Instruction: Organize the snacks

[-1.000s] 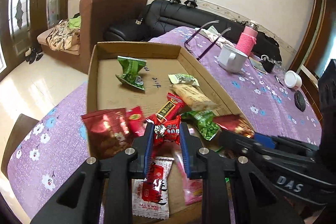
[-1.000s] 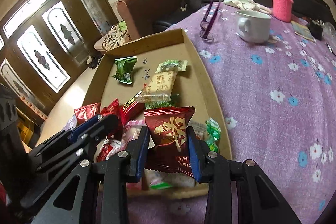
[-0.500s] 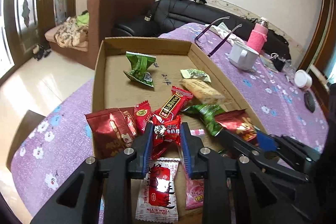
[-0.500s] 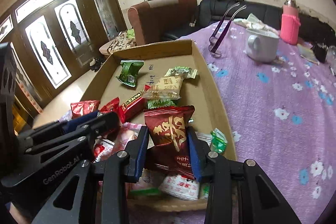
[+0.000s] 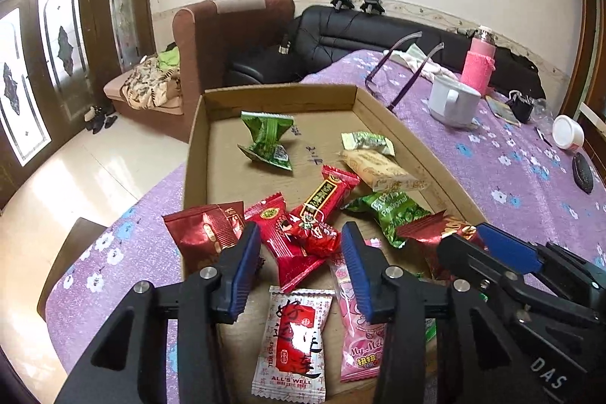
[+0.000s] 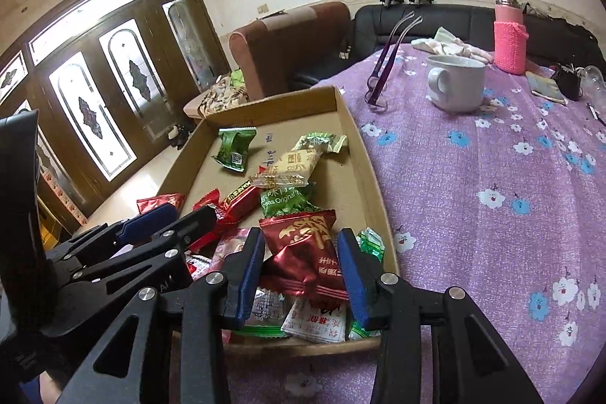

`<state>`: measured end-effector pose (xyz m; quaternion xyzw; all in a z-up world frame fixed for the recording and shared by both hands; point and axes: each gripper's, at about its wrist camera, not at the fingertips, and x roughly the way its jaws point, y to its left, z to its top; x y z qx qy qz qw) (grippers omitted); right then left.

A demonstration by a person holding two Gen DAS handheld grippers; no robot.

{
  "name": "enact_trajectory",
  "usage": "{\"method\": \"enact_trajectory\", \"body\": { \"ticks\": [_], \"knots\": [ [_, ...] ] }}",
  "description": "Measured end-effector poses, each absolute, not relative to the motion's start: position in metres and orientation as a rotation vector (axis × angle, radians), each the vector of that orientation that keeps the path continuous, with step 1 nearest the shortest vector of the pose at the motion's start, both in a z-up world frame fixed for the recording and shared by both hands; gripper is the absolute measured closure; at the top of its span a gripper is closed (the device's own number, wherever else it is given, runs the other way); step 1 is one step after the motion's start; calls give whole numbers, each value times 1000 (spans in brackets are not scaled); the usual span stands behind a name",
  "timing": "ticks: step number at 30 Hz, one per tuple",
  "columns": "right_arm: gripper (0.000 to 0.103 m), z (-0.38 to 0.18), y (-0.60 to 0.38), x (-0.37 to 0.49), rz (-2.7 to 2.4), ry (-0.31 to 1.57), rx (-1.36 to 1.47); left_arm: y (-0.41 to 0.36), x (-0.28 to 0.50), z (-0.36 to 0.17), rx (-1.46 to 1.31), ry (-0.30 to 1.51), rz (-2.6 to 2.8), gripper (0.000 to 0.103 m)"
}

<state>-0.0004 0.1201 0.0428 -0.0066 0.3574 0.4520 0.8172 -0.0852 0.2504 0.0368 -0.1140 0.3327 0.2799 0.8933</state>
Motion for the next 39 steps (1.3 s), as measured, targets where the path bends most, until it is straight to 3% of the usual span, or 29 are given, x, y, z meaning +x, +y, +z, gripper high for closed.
{"method": "enact_trajectory", "body": {
  "ticks": [2, 11, 14, 16, 18, 23, 25, 27, 39],
  "knots": [
    [53, 44, 116, 0, 967, 760, 2, 250, -88, 39, -236, 673, 594, 37],
    [53, 56, 106, 1, 916, 693, 8, 244, -95, 46, -211, 619, 595, 34],
    [53, 62, 102, 1, 879, 652, -13, 240, -103, 51, -206, 572, 600, 19],
    [52, 67, 99, 3, 864, 643, -15, 237, -108, 54, -204, 539, 604, 15],
    [44, 72, 95, 8, 839, 654, -5, 235, -110, 55, -200, 526, 597, 12],
    [42, 82, 71, 15, 828, 750, 43, 229, -113, 58, -171, 516, 594, 6],
    [33, 86, 55, 8, 814, 739, 22, 226, -114, 59, -156, 509, 598, 1],
    [20, 85, 40, 0, 809, 723, 22, 222, -115, 60, -143, 503, 601, 0],
    [18, 60, 5, -10, 711, 632, -21, 206, -110, 57, -56, 592, 672, 0]
  ]
}}
